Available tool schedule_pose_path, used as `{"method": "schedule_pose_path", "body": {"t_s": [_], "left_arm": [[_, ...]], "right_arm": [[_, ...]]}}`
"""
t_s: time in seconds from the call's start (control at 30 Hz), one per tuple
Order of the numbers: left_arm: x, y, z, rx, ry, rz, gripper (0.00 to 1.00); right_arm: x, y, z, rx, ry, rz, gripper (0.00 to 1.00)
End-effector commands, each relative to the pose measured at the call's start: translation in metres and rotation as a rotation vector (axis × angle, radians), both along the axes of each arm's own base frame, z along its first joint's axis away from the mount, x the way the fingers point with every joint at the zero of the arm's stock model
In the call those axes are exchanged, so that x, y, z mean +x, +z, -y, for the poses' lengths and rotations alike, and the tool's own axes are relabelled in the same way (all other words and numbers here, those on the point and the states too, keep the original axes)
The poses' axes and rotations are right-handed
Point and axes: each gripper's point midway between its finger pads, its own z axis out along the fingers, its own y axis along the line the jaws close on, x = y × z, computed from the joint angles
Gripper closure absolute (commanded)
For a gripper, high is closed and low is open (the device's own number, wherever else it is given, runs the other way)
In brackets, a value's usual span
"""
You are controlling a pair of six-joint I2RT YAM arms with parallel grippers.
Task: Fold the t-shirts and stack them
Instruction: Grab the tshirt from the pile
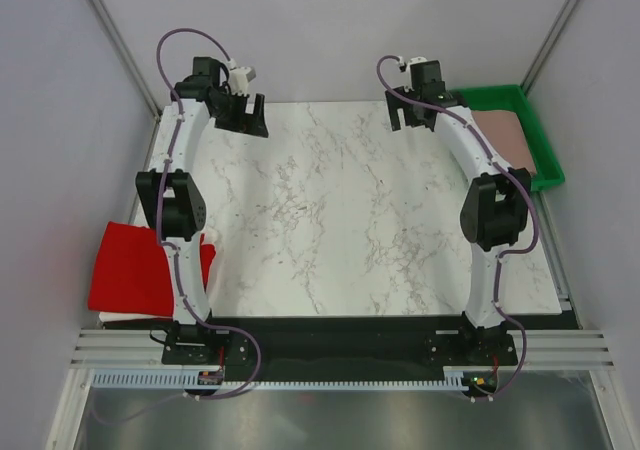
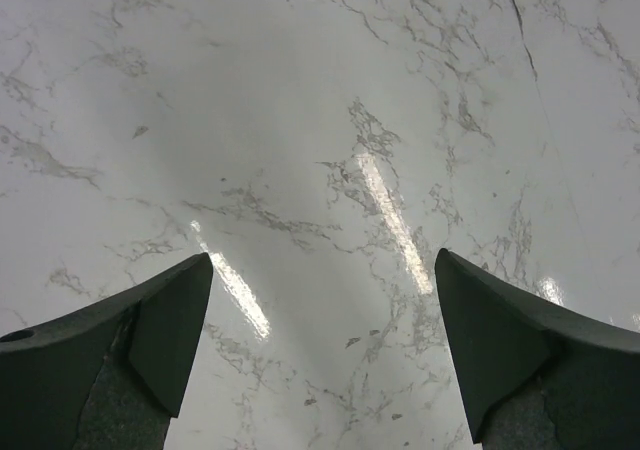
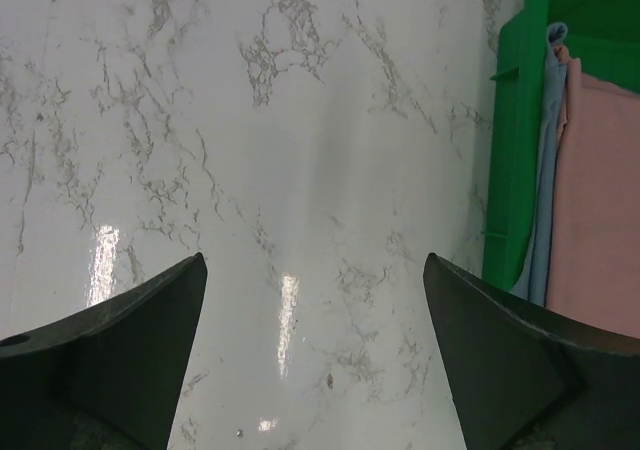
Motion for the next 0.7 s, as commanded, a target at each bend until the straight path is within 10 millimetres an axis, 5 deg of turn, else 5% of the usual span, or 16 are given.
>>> {"method": "schedule_pose_path", "body": {"t_s": [0.0,0.03,0.07,0.1,0.3,0.5,0.67], "left_arm": [[-0.005,0.002,0.020,0.034,-0.060,0.012,0.00],[-0.008,-0.003,0.026,0.038,-0.069,-0.002,0.00],[-0.011,-0.003,0.028,0.039,-0.073,-0.007,0.00],[-0.014,-0.006,0.030,0.038,-0.079,-0.015,0.00],[-0.038,-0.028,0.040,0.036,-0.153,-0.082,0.14],[-0.042,-0.034,0.038,0.059,-0.174,-0.099,0.21],[-0.039,-0.033,0.034,0.091,-0.164,-0.085,0.20]], "right_arm": [[-0.002,0.057,0.038,0.118,-0.045,0.085,0.02],[-0.003,0.059,0.069,0.163,-0.074,0.079,0.02],[-0.007,0.067,0.070,0.220,-0.027,0.082,0.02],[-0.008,0.066,0.096,0.230,-0.054,0.081,0.02],[0.000,0.038,0.144,0.292,-0.086,0.027,0.09],[0.012,0.017,0.154,0.311,-0.086,0.004,0.23],[0.007,-0.005,0.156,0.342,-0.082,-0.045,0.44]]}}
